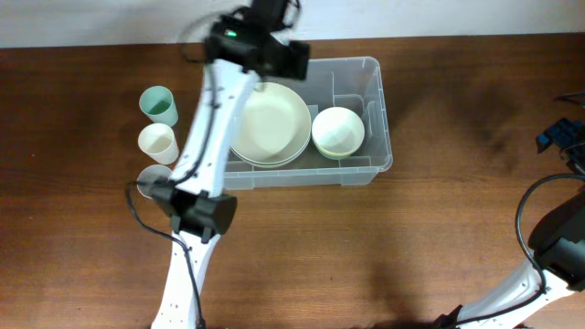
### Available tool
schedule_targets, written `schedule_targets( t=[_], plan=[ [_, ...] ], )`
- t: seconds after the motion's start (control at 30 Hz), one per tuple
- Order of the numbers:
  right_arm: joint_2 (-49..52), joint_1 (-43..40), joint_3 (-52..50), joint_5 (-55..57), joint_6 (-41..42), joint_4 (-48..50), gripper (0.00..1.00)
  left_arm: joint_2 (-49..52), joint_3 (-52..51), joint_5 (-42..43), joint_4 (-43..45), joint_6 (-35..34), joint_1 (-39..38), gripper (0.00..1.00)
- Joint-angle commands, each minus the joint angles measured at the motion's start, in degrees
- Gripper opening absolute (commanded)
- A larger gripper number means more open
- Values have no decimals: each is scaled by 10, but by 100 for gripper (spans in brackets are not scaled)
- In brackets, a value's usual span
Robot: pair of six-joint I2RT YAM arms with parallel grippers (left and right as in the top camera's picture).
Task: Pack container
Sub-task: 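Move the left gripper back to the pale green cup, then grasp the pale green cup rim with the left gripper and lift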
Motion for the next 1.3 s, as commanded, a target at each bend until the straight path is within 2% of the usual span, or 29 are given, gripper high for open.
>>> schedule_targets(
  t=[0.0,0.17,0.3,0.47,0.6,0.9,1.27],
  plan=[
    [-3,-1,-2,5,4,0,99,-5,80,-128,-38,7,32,99],
    [-3,-1,-2,5,4,0,99,-30,78,-146,-101,-2,98,99],
    [-3,-1,-2,5,4,0,99,-30,68,-141,-143,-62,178,99],
    [-3,-1,-2,5,4,0,99,-28,28,-35,-140,-67,271,100],
    [-3,-1,-2,5,4,0,99,-26,-33,-10,-135,-67,320,99],
    [-3,-1,-2,5,4,0,99,-26,-193,-10,-34,-35,341,99],
    [-3,-1,-2,5,4,0,99,-25,-275,4,38,-31,341,99]
  ],
)
